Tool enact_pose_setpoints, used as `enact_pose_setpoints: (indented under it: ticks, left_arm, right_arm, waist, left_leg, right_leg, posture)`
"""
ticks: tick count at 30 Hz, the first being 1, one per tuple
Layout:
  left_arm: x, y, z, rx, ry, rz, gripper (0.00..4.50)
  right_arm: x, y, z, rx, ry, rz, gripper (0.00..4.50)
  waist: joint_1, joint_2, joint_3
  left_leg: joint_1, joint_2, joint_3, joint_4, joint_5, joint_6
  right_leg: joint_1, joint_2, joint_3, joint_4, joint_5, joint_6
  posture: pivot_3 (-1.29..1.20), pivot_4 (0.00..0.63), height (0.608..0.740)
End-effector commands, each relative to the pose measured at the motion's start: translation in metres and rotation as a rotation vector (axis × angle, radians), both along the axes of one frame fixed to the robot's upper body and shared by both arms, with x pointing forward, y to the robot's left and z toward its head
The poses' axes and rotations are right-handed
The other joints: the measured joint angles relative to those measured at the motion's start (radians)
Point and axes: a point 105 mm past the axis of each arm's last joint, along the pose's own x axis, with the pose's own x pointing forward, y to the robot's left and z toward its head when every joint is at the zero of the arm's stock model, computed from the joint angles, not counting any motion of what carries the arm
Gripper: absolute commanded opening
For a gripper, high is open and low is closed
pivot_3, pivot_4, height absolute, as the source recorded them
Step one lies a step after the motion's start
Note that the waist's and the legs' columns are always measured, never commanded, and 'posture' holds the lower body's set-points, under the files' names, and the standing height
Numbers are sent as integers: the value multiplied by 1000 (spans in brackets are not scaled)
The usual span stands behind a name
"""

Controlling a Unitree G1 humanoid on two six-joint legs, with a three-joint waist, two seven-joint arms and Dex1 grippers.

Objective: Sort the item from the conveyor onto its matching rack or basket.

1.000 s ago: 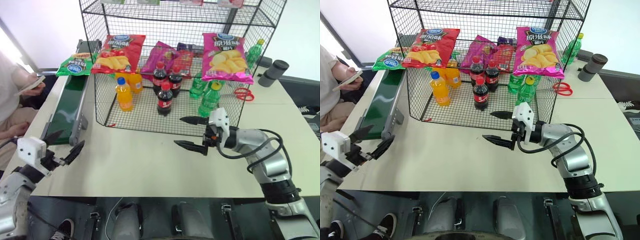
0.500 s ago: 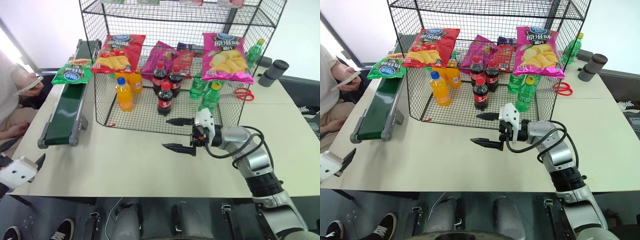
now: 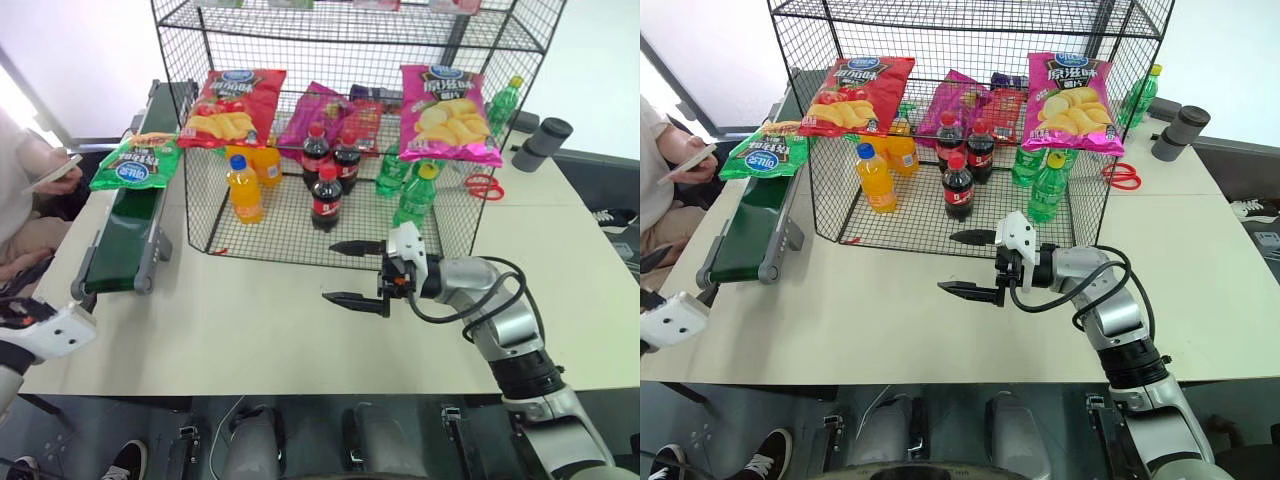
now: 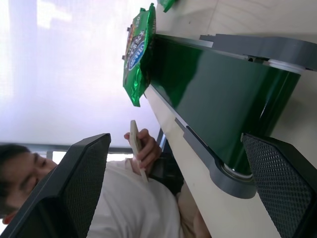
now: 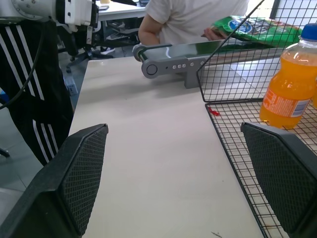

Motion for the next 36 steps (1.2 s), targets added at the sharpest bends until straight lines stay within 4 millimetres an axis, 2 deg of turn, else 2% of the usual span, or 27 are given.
enact_pose_setpoints:
  ticks: [1, 10, 26, 32, 36]
  left_arm:
    - [2, 0, 8, 27, -21, -8, 4500]
    - [0, 5, 6, 56, -2, 5, 4500]
    - [4, 2, 0, 56, 16, -9, 4500]
    - [5, 3, -3, 63, 25, -11, 4500]
    - [6, 3, -3, 67, 22, -11, 4500]
  right_arm:
    - [-3, 1, 13, 16, -58, 3, 4470]
    - [-8, 2, 6, -17, -76, 17, 4470]
    - [-8, 2, 8, -8, -74, 13, 4470]
    - [-12, 7, 22, 97, -40, 36, 4470]
    - [-16, 8, 25, 118, -29, 49, 4470]
  waist:
    - [0, 0, 0]
    - [1, 0, 0]
    - [1, 0, 0]
    - [1, 0, 0]
    - [2, 0, 0]
  left_leg:
    - [0, 0, 0, 0, 0, 0]
    - [0, 0, 0, 0, 0, 0]
    - [0, 0, 2, 0, 0, 0]
    - [0, 0, 2, 0, 0, 0]
    - [0, 0, 2, 0, 0, 0]
  right_leg:
    - [0, 0, 0, 0, 0, 0]
    - [0, 0, 0, 0, 0, 0]
    - [0, 0, 0, 0, 0, 0]
    - [0, 0, 0, 0, 0, 0]
    - [0, 0, 0, 0, 0, 0]
  posture:
    - [0, 150, 740]
    - [0, 150, 740]
    - [0, 150, 740]
    - [0, 150, 740]
    - [0, 150, 740]
